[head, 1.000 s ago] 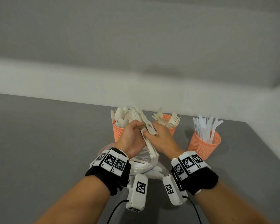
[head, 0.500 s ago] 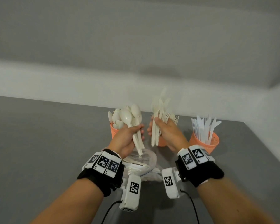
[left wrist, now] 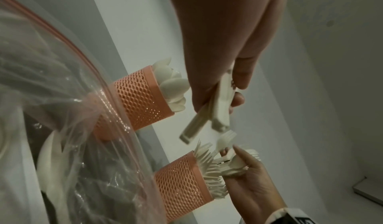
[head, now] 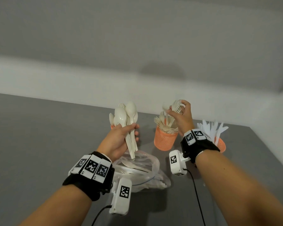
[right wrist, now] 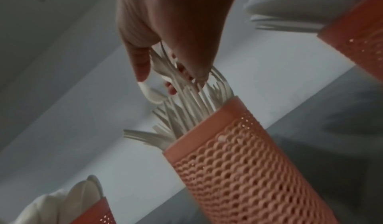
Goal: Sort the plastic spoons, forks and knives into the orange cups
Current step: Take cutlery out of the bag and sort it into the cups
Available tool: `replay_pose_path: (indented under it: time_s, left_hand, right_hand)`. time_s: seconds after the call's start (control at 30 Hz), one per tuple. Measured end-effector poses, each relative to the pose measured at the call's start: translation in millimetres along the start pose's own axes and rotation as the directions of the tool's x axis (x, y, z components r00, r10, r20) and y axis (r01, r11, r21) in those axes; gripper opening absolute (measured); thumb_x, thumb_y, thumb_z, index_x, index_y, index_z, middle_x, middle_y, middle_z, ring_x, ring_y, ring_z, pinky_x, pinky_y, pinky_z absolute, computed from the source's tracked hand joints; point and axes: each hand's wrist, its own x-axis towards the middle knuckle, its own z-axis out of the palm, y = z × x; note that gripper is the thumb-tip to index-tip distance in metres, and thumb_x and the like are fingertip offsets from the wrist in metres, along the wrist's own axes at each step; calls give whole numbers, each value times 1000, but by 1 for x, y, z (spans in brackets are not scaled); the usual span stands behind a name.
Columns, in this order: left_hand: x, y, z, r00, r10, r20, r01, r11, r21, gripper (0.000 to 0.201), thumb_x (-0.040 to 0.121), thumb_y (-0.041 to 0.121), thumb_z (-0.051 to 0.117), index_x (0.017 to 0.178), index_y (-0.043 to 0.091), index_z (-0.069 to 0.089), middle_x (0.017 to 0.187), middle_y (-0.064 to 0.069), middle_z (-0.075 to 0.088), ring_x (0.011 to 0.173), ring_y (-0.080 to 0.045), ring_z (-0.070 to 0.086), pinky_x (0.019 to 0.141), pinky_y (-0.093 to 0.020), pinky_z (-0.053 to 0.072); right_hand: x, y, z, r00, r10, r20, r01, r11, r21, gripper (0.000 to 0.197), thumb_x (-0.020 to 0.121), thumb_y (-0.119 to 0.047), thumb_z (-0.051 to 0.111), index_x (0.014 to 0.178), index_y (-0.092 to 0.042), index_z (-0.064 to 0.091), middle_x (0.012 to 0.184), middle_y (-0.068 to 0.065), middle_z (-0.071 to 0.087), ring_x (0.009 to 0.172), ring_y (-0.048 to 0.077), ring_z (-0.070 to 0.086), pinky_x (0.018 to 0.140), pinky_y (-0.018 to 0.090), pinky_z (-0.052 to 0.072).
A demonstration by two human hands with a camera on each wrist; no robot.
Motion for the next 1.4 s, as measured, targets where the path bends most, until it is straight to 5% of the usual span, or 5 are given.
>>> replay_pose_path:
  time_s: [0.4,0.53,0.83,1.03,1.4]
  left_hand:
    - [3,1,16,997,34,65,-33,999,-21,7,91,16,51,93,14,58,62,2,49,46,-8,43,48,-20,41]
    - [3,3,16,998,47,50,-47,999,-1,9,90,16,53,84,11,57,66,0,61,50,-9,54,51,-23,50]
    - [4,1,19,998,-43,48,43,999,-15,24,97,24,43,105,8,60,84,-3,74,64,-12,67,61,-28,57]
    - [2,5,24,995,-51,88,64,986,-153,28,98,22,40,111,10,61,96,-7,70,80,-14,71,73,-33,58]
    - [0,1,24,998,-60,-15,56,979,-197,33,97,30,41,97,5,62,85,-11,62,80,-22,62,81,-35,50]
  right_hand:
    - [30,22,11,989,66,132,38,749,-661,34,94,-21,37,81,3,56,92,27,63,88,37,61,88,45,49]
    - [29,5,7,977,128,169,24,725,-689,26,89,-10,49,114,-6,50,118,12,49,105,26,53,98,32,41]
    - [-28,-48,32,829,-528,185,554,728,-403,18,85,-16,63,102,-11,62,98,1,52,86,7,51,75,18,40]
    - [-73,-49,62,803,-237,547,465,824,-324,9,79,-7,67,88,-6,67,72,1,60,62,6,50,61,19,44]
    - [-83,-33,64,846,-184,501,469,704,-533,22,81,-14,60,101,-10,54,81,0,49,70,15,48,70,39,48]
